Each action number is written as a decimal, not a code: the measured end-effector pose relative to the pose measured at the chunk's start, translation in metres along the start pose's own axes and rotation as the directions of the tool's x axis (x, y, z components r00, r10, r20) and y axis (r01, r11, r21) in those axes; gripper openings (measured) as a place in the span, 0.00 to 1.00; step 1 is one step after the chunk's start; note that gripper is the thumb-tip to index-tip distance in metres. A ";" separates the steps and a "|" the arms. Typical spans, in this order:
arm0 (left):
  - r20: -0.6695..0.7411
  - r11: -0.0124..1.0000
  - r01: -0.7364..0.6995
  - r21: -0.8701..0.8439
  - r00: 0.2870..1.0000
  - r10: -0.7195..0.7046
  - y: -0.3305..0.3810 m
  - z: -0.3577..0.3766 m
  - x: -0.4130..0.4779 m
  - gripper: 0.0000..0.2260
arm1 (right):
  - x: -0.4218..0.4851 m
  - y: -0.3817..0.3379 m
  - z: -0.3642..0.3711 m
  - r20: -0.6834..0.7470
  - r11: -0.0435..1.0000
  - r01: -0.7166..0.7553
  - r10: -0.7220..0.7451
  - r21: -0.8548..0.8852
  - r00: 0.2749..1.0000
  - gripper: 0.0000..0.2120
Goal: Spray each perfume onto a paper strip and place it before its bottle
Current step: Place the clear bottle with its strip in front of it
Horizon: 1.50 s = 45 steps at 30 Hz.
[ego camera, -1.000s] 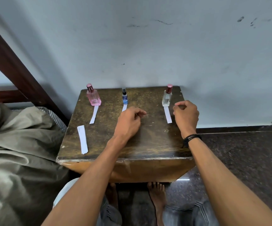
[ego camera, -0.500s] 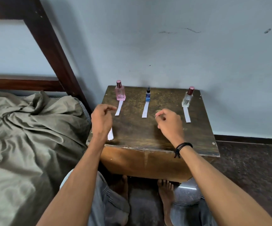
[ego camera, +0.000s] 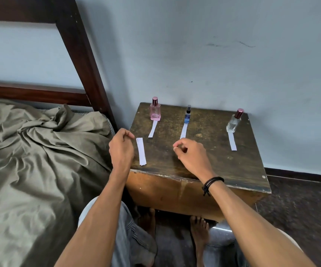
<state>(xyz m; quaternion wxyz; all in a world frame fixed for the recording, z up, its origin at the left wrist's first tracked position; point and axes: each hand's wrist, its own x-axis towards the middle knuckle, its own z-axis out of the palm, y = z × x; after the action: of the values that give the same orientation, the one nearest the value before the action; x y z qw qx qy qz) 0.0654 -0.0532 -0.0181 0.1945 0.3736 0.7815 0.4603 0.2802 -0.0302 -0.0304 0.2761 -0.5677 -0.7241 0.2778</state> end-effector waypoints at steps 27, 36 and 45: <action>0.168 0.945 -0.070 0.320 0.986 0.016 -0.009 0.005 0.007 0.17 | 0.013 0.020 -0.031 -0.059 1.000 -0.015 0.014 -0.022 0.998 0.05; 0.191 0.963 0.013 0.270 0.979 -0.067 -0.003 0.000 0.009 0.19 | 0.016 0.027 -0.042 -0.086 1.000 -0.029 0.028 -0.008 0.996 0.04; 0.222 0.966 0.015 0.256 0.972 -0.074 -0.003 -0.001 0.012 0.19 | 0.015 0.033 -0.047 -0.090 0.999 -0.050 0.048 -0.018 0.995 0.04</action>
<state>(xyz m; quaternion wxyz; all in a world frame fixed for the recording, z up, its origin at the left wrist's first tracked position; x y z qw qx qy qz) 0.0558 -0.0455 -0.0192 0.2446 0.4282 0.8143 0.3061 0.3324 -0.0051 -0.0201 0.2958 -0.5998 -0.6997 0.2514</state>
